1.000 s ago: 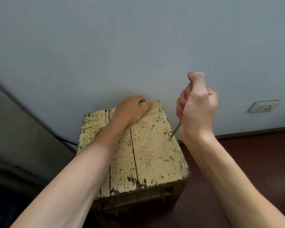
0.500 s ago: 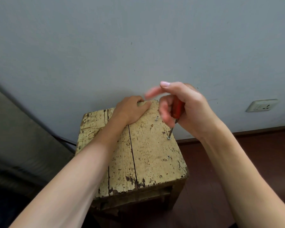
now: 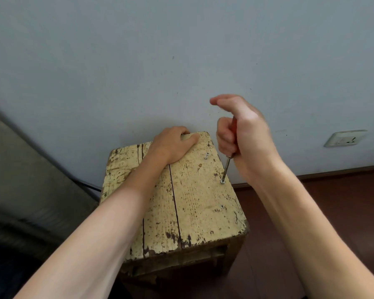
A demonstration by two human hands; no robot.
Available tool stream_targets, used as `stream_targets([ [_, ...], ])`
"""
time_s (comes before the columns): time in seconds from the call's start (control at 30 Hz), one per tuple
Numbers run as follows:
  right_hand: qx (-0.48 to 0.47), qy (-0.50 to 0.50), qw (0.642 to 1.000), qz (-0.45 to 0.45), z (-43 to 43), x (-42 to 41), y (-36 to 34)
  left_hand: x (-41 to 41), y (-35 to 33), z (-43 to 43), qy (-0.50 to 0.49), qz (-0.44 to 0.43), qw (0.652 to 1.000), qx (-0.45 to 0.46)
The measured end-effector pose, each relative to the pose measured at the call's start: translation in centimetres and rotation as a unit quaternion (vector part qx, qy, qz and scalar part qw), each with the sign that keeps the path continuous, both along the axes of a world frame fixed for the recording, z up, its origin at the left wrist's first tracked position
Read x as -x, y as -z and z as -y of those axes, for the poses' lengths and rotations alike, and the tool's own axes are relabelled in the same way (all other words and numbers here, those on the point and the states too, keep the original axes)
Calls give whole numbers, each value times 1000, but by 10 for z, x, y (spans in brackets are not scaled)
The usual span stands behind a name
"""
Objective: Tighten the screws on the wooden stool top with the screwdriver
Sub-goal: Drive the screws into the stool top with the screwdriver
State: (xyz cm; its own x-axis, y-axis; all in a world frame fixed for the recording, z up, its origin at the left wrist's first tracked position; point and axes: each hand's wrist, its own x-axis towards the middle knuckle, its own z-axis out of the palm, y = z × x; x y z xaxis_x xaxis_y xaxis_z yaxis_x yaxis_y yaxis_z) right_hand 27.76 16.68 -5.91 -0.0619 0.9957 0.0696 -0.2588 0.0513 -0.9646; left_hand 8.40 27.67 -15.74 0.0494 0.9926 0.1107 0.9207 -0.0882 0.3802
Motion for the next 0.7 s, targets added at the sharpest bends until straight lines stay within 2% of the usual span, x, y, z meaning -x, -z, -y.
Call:
stream_targets([
  [0.13,-80,-133,988,17,-7,-17,0,0,-2,1,5,-1,1000,-3],
  [0.2,-90,-198,976,11,-6,-21,-1,-1,-2,1,17,-10,1000,11],
  [0.27,-85,-211,973,31,-3,-20,-1,-1,-2,1,12,-14,1000,15],
  [0.3,-82,-201,976,34,-2,-19,0,0,-2,1,5,-8,1000,11],
  [0.4,-63,-151,986,-28,0,-12,0,0,-1,0,0,-5,1000,-3],
  [0.5,-13,-1,996,-85,3,-1,-1,1,2,-2,6,0,1000,-6],
  [0.6,8,143,982,-122,8,8,3,1,2,-2,6,4,1000,0],
  [0.67,-1,136,985,-102,8,8,6,1,1,-2,3,4,1000,2],
  [0.7,-9,101,991,-86,5,5,7,1,1,-2,3,2,1000,2],
])
